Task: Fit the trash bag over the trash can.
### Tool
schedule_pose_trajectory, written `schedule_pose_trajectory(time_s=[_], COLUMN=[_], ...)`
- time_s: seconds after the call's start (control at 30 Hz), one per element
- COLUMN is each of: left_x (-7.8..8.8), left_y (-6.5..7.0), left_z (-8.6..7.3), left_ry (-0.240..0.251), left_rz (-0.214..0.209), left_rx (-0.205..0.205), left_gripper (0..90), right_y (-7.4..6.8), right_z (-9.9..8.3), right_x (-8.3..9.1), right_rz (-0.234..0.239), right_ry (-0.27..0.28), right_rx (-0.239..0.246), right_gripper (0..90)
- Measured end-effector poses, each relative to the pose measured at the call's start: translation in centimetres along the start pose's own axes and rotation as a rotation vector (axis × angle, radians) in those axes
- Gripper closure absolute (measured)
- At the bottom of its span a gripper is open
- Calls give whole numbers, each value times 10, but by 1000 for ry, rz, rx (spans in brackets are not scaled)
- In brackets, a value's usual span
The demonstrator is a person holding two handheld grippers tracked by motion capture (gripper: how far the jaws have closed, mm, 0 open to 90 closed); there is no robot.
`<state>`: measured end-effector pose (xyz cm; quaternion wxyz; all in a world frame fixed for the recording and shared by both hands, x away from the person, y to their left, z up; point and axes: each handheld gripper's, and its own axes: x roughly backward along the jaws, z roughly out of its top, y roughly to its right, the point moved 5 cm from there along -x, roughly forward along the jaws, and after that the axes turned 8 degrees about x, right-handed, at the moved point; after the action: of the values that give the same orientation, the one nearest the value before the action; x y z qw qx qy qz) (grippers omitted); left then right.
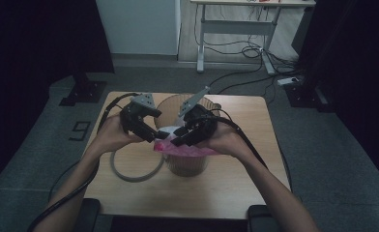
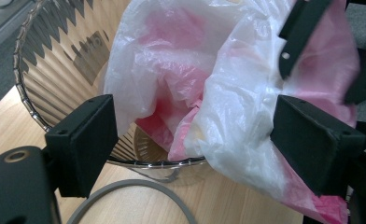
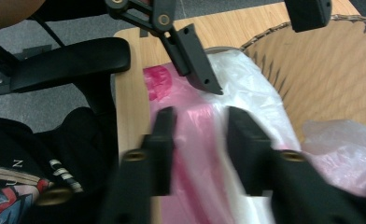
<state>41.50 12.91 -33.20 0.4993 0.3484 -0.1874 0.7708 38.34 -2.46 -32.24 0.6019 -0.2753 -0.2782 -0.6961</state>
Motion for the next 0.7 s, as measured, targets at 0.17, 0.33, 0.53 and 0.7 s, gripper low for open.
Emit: schedule_pose_trajectory(time_s=[0.17,0.33,0.53,0.7], left_x=[8,21,11,1], left_y=[-1,3,5,-3], left_z=[2,14,22,19], left_ry=[44,107,49,9], left_rz=[-43,-132,-96,-149], left_rx=[11,19,-2,36], left_gripper=[159,210,326,552], right_y=[10,24,34,43], right_z=[1,3,8,6], right_x=[2,-2,-2,7], right_rz=[-42,-75,-95,-132], right_ry=[28,39,71,82], right_rx=[-29,-67,-84,-109], right_gripper=[857,869,878,881])
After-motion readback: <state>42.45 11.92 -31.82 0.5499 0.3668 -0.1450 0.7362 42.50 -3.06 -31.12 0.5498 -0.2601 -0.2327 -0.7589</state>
